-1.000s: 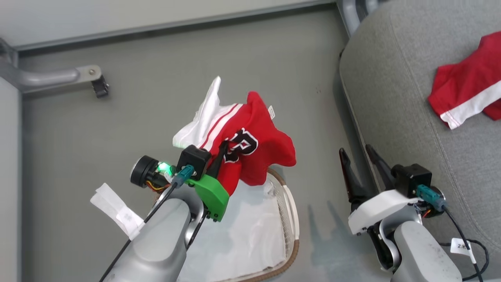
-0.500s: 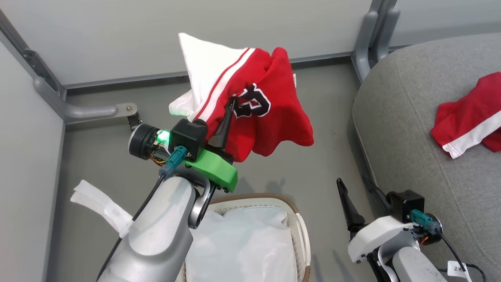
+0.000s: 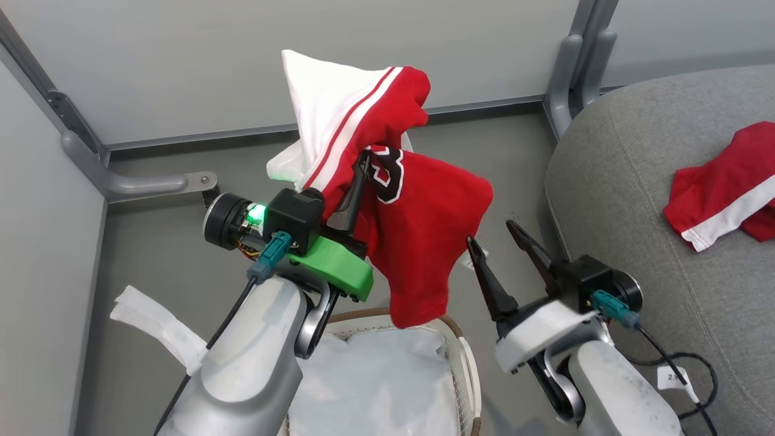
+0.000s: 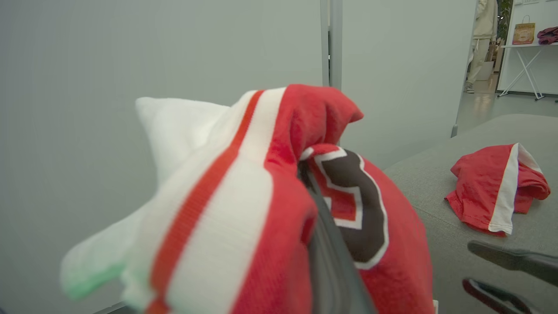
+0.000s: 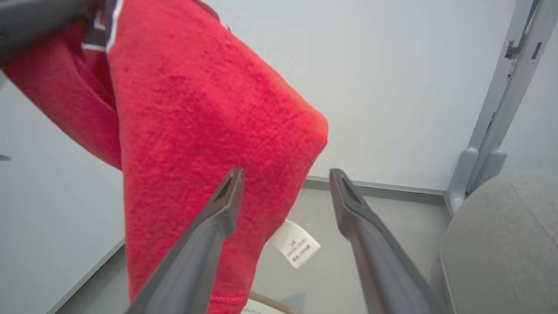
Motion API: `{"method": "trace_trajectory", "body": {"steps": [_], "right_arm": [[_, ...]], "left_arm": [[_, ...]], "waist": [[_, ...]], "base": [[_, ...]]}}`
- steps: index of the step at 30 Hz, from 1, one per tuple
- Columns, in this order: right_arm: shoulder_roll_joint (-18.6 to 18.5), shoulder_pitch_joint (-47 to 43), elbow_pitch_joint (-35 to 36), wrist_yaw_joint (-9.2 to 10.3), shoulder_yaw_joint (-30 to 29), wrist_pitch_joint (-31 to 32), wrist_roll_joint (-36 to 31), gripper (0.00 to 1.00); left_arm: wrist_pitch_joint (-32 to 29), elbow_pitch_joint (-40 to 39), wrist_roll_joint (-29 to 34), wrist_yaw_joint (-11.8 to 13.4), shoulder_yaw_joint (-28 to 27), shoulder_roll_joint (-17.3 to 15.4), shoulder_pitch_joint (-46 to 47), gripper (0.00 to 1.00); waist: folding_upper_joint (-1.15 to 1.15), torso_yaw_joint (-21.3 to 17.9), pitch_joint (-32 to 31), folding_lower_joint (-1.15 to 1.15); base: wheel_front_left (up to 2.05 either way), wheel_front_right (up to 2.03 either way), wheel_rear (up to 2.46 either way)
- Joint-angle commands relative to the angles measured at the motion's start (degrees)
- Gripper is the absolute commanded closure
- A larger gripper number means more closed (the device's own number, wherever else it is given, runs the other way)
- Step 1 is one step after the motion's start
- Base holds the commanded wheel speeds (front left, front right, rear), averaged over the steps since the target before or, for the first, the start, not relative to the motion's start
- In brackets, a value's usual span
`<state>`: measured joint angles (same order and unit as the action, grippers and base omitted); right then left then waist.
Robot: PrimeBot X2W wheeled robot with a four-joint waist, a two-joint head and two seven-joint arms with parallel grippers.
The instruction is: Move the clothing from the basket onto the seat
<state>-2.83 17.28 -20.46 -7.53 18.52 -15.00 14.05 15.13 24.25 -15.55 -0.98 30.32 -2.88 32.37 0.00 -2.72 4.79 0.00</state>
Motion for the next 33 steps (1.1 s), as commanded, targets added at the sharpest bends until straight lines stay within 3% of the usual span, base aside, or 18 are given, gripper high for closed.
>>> {"method": "trace_trajectory", "body": {"steps": [1, 8, 18, 23, 33], "right_arm": [[-0.26, 1.83, 0.82, 0.08, 1.49, -0.27, -0.54, 0.00], [-3.59, 10.87, 2.03, 0.08, 11.39, -0.27, 2.19, 0.00], [-7.24, 21.90, -6.81, 0.08, 25.75, -0.26, 11.77, 0.00], [-6.81, 27.13, -12.94, 0.08, 33.07, 0.67, 17.32, 0.00], [-4.47, 32.65, -21.19, 0.08, 41.38, -0.04, 25.32, 0.00]], "left_arm": [[0.03, 0.22, -0.59, -0.10, 0.13, -0.09, -0.33, 1.00], [0.02, 0.82, -1.03, -0.26, 1.21, -0.10, -0.32, 1.00], [0.02, 0.74, -2.42, -0.30, 3.97, -0.09, 0.40, 1.00], [0.03, 0.04, -4.04, -0.64, 6.48, -0.09, 0.29, 1.00], [0.03, -1.25, -7.26, -0.36, 10.94, -0.06, 1.33, 1.00]], "waist": [[0.00, -0.17, 0.27, 0.00], [0.00, -0.11, 0.77, 0.00], [0.00, 1.10, 1.22, 0.00], [0.00, 1.93, 1.49, 0.00], [0.00, 4.26, 2.22, 0.00]], "base": [[0.00, 0.00, 0.00], [0.00, 0.00, 0.00], [0.00, 0.00, 0.00], [0.00, 0.00, 0.00], [0.00, 0.00, 0.00]]}}
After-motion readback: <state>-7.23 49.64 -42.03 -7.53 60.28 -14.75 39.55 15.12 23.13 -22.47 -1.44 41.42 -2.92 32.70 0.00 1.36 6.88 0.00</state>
